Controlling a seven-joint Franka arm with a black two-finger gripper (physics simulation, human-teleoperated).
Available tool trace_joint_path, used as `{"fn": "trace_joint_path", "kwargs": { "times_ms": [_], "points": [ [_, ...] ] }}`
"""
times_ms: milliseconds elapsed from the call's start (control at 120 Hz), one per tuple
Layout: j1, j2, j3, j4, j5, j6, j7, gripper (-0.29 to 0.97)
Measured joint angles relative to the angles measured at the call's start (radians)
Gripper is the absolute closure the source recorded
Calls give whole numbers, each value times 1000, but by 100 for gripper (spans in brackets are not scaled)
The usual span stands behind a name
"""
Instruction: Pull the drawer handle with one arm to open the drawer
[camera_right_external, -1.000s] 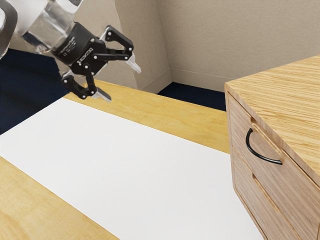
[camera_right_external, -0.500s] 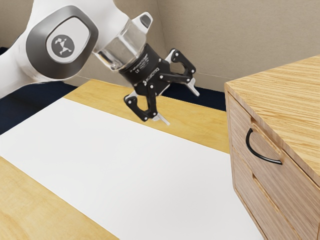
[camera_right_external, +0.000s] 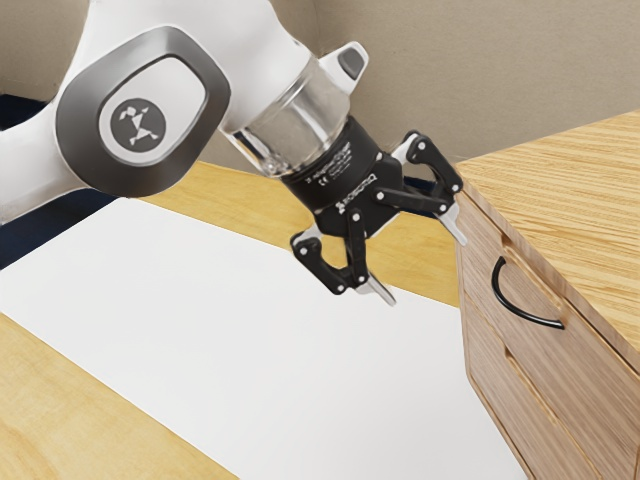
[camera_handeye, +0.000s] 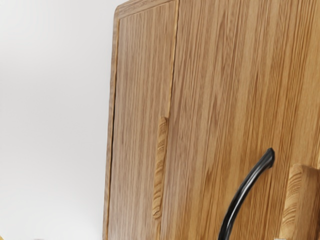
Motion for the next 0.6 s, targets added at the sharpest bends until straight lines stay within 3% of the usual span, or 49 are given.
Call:
{"fn": "trace_joint_path", "kwargs": {
  "times_ms": [200,383,600],
  "points": [
    [11,27,1,-4,-16,-5,-31,14],
    [8,22,-7,28,73,-25,-33,7],
    [9,26,-6,37,83,-103,-91,4]
  ]
}}
